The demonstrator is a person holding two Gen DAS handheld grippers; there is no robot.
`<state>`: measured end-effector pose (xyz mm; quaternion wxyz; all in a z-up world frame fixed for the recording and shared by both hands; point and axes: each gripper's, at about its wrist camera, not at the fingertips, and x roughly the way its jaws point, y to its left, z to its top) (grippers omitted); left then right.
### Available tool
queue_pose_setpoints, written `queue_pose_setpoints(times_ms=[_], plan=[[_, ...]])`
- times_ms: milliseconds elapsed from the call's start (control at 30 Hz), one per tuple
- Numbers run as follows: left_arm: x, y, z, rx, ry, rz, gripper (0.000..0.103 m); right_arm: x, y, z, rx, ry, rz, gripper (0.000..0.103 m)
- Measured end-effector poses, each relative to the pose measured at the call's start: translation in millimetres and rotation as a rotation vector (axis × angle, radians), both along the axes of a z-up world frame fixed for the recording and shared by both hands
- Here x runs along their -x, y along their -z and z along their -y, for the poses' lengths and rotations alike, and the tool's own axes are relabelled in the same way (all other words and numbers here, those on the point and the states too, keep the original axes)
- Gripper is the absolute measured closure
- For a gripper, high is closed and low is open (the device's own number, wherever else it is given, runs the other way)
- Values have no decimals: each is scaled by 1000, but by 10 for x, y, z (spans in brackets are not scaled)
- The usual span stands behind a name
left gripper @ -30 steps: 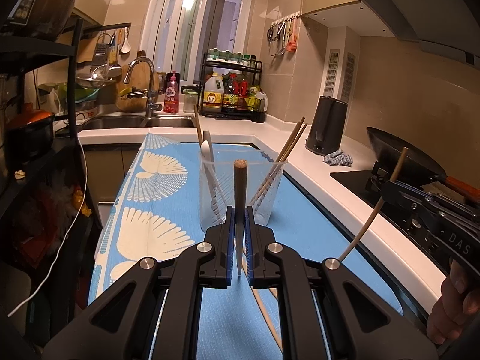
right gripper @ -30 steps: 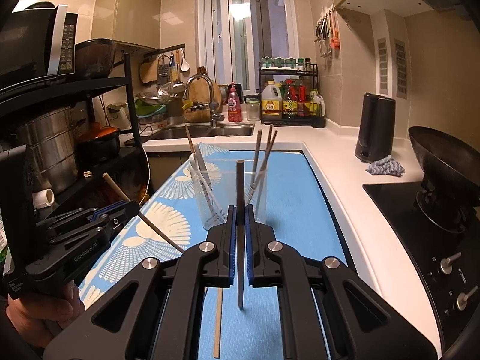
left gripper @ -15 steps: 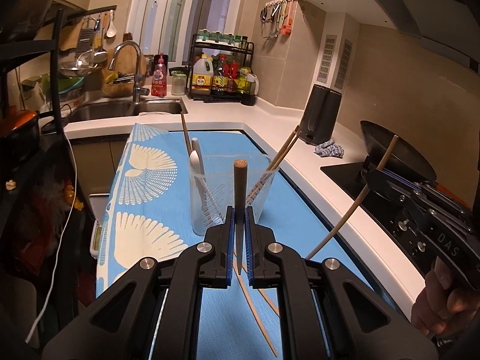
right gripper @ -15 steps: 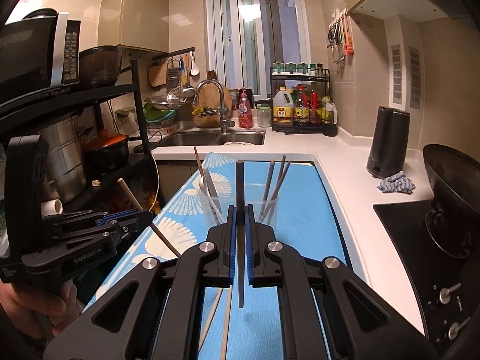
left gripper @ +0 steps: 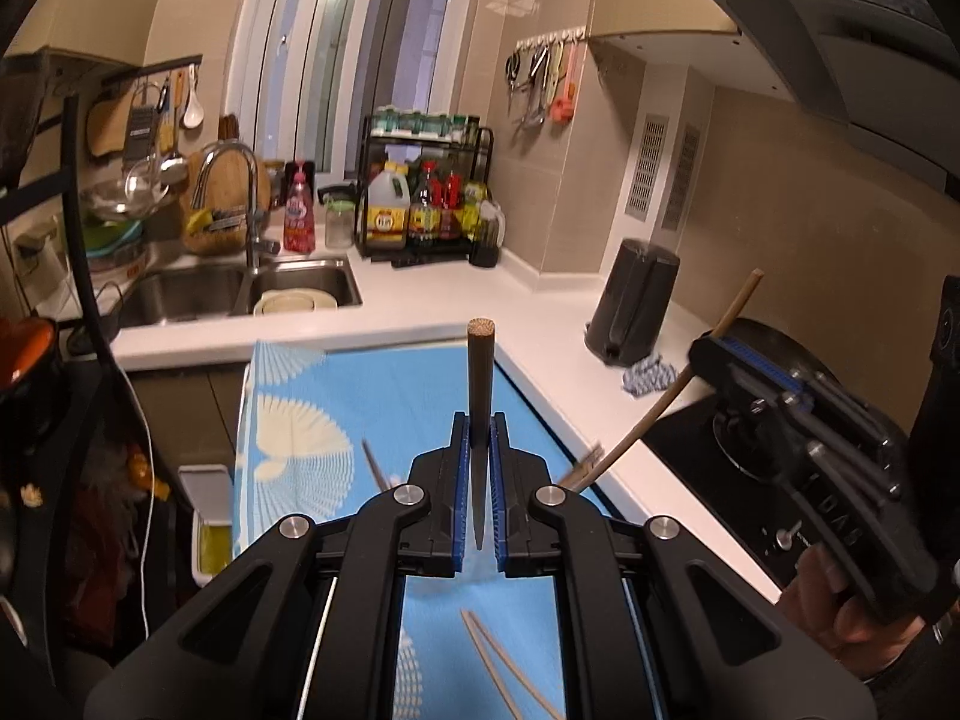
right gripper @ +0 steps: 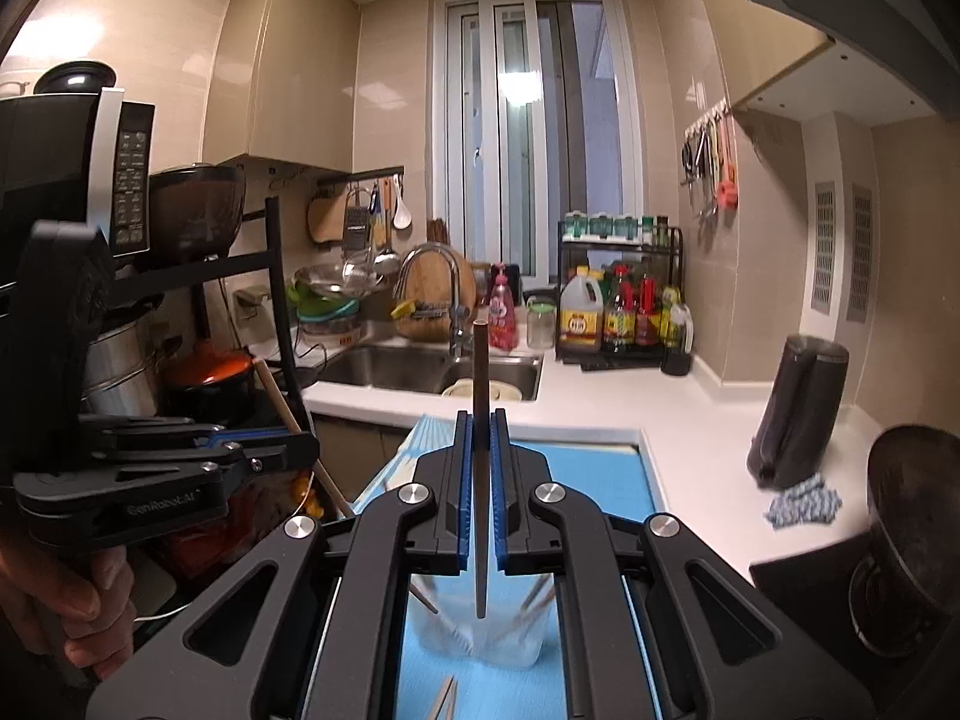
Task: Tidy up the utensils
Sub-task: 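Drop chopstick into container opening left tool while right tool opens to release its chopstick, then move both tools to the last two chopsticks and close on one each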
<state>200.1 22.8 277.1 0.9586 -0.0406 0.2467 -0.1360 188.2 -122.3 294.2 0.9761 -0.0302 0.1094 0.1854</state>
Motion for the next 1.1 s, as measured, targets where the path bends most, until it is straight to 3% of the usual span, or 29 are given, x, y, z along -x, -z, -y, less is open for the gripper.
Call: queue_pose_setpoints(times_ms=[133,367,500,633,767,933,1100], plan=[[-338,117,16,-19,-23,-26,96,-331,158,-88,26,18,-11,97],[-790,773,117,-68,-34,-153,96,-752,737,-47,37,36,-134,97],[-807,981,209,-120,-54,-165,94,-774,900,-23,74,39,-180,87],[-510,844,214,-116,-56,-67,64,-543,776,86,52,51,-126,73],[-164,715,121,-106,-95,-2,49,-192,627,195,35,52,-68,68],[344,868,-6,-60,-137,16,39,374,697,323,-8,72,-16,60],[754,1355,-2,-17,-159,-9,37,862,1110,402,-62,109,-17,58]])
